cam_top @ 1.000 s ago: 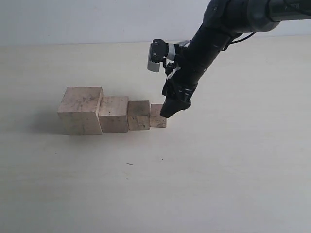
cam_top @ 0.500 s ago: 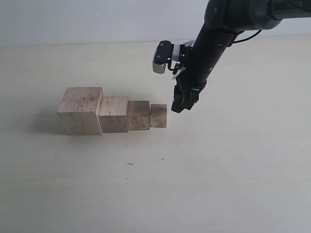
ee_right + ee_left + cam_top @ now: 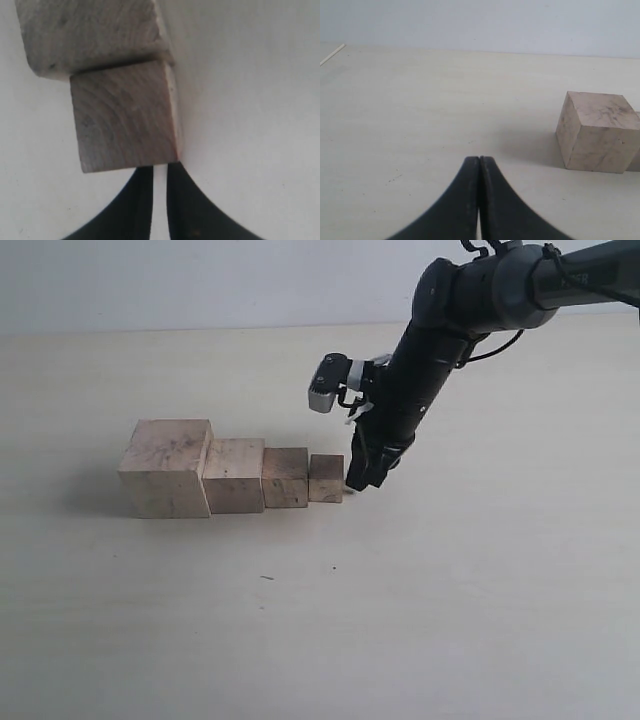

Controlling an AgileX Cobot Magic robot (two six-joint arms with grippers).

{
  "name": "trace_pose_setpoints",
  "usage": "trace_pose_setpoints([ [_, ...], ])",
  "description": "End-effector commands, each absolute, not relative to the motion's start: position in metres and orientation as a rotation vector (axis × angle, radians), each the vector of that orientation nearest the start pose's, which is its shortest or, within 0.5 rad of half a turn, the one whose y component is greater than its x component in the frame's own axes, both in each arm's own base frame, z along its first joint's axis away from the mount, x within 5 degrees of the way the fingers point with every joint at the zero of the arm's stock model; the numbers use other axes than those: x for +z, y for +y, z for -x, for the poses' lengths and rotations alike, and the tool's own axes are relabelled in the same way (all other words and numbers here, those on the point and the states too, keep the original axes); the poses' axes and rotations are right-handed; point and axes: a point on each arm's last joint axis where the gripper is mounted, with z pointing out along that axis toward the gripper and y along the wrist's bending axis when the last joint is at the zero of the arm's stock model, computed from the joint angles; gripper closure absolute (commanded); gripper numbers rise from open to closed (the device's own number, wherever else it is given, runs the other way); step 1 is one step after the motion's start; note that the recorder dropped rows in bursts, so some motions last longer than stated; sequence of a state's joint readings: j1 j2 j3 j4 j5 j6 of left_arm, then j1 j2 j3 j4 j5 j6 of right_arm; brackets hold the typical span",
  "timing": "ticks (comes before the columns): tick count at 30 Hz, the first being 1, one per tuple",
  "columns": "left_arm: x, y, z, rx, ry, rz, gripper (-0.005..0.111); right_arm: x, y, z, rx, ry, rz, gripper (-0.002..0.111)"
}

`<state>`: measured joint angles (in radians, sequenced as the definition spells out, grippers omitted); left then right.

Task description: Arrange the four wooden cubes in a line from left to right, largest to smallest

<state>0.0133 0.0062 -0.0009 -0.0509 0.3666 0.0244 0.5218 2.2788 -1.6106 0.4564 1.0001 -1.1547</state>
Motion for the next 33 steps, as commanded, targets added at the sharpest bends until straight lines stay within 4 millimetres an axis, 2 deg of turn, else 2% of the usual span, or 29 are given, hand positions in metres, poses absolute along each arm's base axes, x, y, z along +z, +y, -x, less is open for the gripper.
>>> trace_pose_setpoints([
  [1,0.181,-0.001,-0.053,-0.034,1.836,0.02,0.107,0.108,0.25,-0.363,0.569,2.26,1.919,0.097],
  [17,0.181,-0.001,-0.053,-0.034,1.836,0.02,0.107,0.109,0.253,-0.365,0.587,2.257,1.871,0.097],
  [21,0.181,-0.001,-0.053,-0.034,1.836,0.02,0.107,0.116,0.247,-0.366,0.497,2.293,1.878,0.097],
  [24,0.181,-0.001,-0.053,-0.034,1.836,0.02,0.107,0.133,0.237,-0.369,0.32,2.368,1.83,0.097],
  [28,0.181,-0.001,-0.053,-0.034,1.836,0.02,0.107,0.165,0.226,-0.372,0.134,2.43,1.71,0.097],
  [31,0.181,-0.001,-0.053,-0.034,1.836,0.02,0.107,0.196,0.225,-0.371,0.135,2.426,1.539,0.1],
  [33,0.181,-0.001,-0.053,-0.034,1.836,0.02,0.107,0.219,0.227,-0.368,0.187,2.407,1.413,0.106],
])
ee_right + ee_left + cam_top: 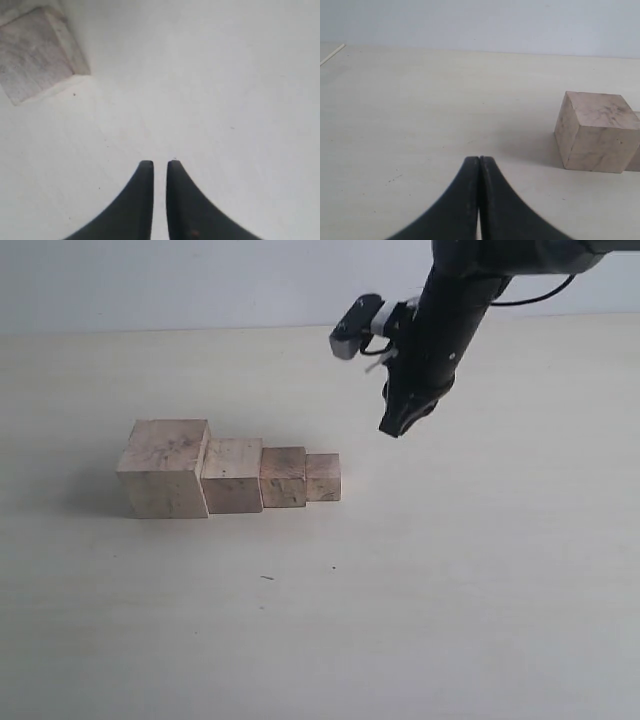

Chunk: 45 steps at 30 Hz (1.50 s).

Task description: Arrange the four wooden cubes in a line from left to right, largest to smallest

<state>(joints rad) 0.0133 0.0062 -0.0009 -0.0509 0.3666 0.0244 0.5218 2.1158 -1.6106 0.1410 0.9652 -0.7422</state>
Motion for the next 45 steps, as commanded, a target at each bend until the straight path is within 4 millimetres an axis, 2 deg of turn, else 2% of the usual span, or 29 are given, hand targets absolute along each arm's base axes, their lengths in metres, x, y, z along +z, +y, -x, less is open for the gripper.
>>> trace_pose_setpoints([
  [1,0.181,-0.001,-0.053,-0.034,1.836,0.02,0.107,0.229,0.227,-0.366,0.216,2.392,1.366,0.108],
  [5,0.181,-0.001,-0.053,-0.034,1.836,0.02,0.107,0.263,0.227,-0.355,0.341,2.42,1.143,0.108],
  [8,0.181,-0.001,-0.053,-0.034,1.836,0.02,0.107,0.278,0.224,-0.341,0.445,2.413,1.047,0.108],
  [12,0.181,-0.001,-0.053,-0.034,1.836,0.02,0.107,0.287,0.214,-0.315,0.547,2.4,0.931,0.108],
  [17,0.181,-0.001,-0.053,-0.034,1.836,0.02,0.107,0.291,0.198,-0.277,0.725,2.361,0.686,0.108],
  [20,0.181,-0.001,-0.053,-0.034,1.836,0.02,0.107,0.291,0.184,-0.257,0.728,2.324,0.603,0.108],
  [24,0.181,-0.001,-0.053,-0.034,1.836,0.02,0.107,0.304,0.173,-0.238,0.781,2.324,0.502,0.108],
  [31,0.181,-0.001,-0.053,-0.034,1.836,0.02,0.107,0.327,0.164,-0.222,0.817,2.258,0.472,0.108],
  [35,0.181,-0.001,-0.053,-0.034,1.836,0.02,0.107,0.336,0.161,-0.224,0.788,2.179,0.438,0.108],
  [40,0.181,-0.001,-0.053,-0.034,1.836,0.02,0.107,0.344,0.153,-0.22,0.678,2.123,0.514,0.108],
  [45,0.181,-0.001,-0.053,-0.034,1.836,0.02,0.107,0.365,0.137,-0.206,0.567,2.005,0.537,0.108],
])
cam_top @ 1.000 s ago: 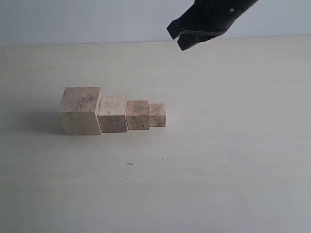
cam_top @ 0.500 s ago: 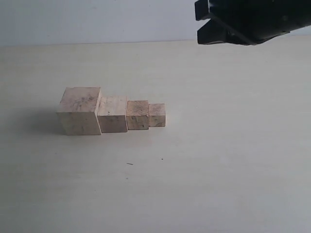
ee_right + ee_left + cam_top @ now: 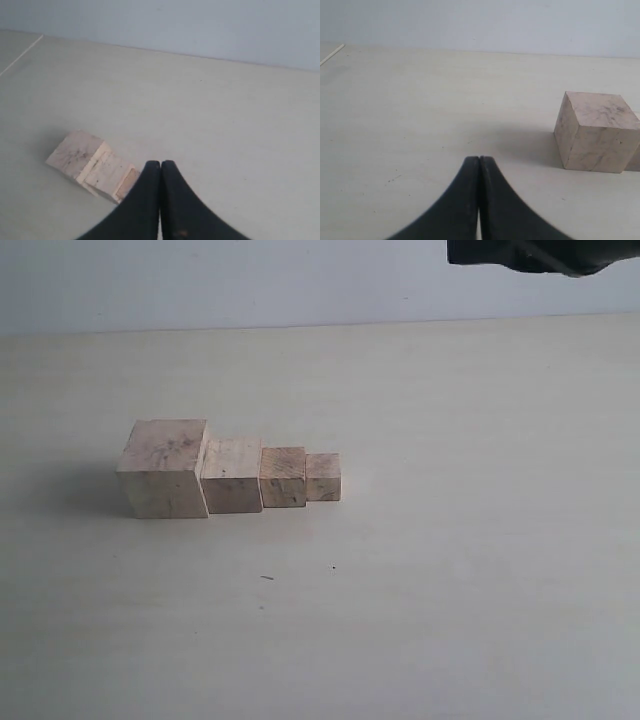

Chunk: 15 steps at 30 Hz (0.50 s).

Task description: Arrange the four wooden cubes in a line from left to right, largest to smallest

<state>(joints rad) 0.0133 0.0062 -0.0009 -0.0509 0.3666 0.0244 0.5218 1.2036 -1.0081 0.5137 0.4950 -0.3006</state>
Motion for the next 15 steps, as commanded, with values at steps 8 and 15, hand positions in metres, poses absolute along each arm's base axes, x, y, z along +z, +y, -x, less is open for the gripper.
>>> trace_pose_setpoints([
  [8,0.181,-0.001,-0.053,-0.034,1.836,0.02,0.107,0.353,0.073,-0.175,0.438,1.909,0.283,0.108],
  [15,0.181,-0.001,-0.053,-0.034,1.836,0.02,0.107,0.313,0.019,-0.11,0.254,1.778,0.03,0.108],
])
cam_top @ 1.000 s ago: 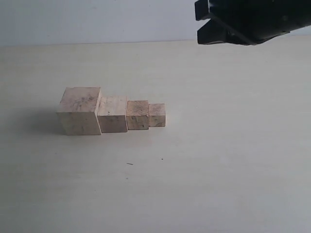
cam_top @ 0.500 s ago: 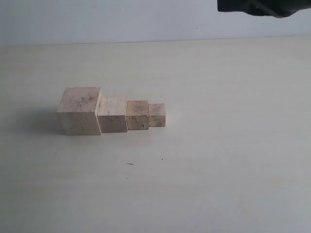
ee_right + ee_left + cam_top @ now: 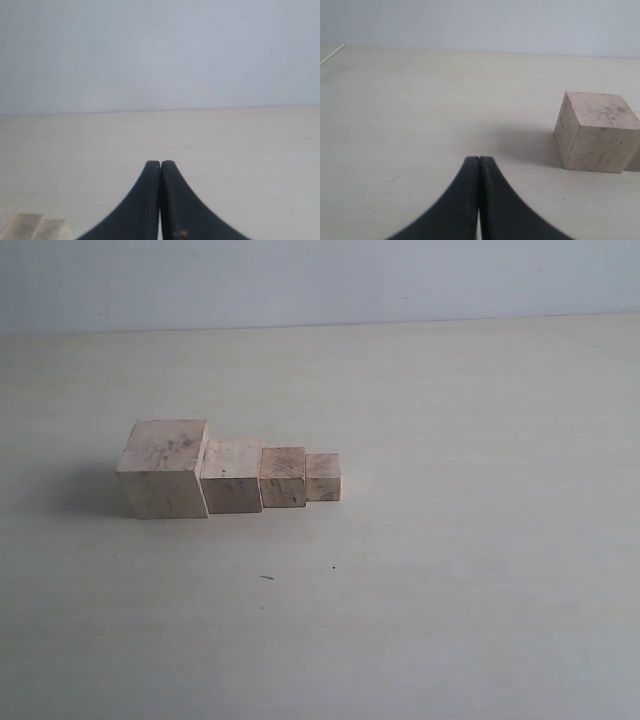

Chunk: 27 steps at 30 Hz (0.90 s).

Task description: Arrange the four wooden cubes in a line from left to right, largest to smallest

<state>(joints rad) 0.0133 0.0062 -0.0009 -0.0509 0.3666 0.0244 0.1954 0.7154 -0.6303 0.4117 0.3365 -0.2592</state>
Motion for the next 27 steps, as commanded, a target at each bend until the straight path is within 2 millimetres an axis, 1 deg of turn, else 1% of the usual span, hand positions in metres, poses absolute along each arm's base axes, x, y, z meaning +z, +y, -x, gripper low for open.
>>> trace_pose_setpoints([
  [1,0.181,-0.001,-0.053,-0.034,1.836,0.02,0.107,0.308,0.014,-0.098,0.228,1.722,0.0,0.108],
  [3,0.181,-0.001,-0.053,-0.034,1.836,0.02,0.107,0.303,0.009,-0.075,0.191,1.617,-0.031,0.108],
  [5,0.181,-0.001,-0.053,-0.034,1.836,0.02,0.107,0.297,0.007,-0.057,0.148,1.54,-0.028,0.108],
  [8,0.181,-0.001,-0.053,-0.034,1.836,0.02,0.107,0.288,0.006,-0.04,0.08,1.463,0.011,0.108],
  [10,0.181,-0.001,-0.053,-0.034,1.836,0.02,0.107,0.282,0.006,-0.035,0.066,1.437,0.019,0.108],
  [14,0.181,-0.001,-0.053,-0.034,1.836,0.02,0.107,0.267,0.006,-0.04,0.092,1.486,-0.004,0.108],
  [16,0.181,-0.001,-0.053,-0.034,1.836,0.02,0.107,0.256,0.005,-0.043,0.105,1.521,-0.027,0.108],
  [24,0.181,-0.001,-0.053,-0.034,1.836,0.02,0.107,0.2,0.0,-0.055,0.101,1.692,-0.122,0.108],
  [26,0.181,-0.001,-0.053,-0.034,1.836,0.02,0.107,0.192,0.0,-0.055,0.1,1.716,-0.128,0.108],
  [27,0.181,-0.001,-0.053,-0.034,1.836,0.02,0.107,0.192,0.0,-0.055,0.1,1.718,-0.128,0.108],
])
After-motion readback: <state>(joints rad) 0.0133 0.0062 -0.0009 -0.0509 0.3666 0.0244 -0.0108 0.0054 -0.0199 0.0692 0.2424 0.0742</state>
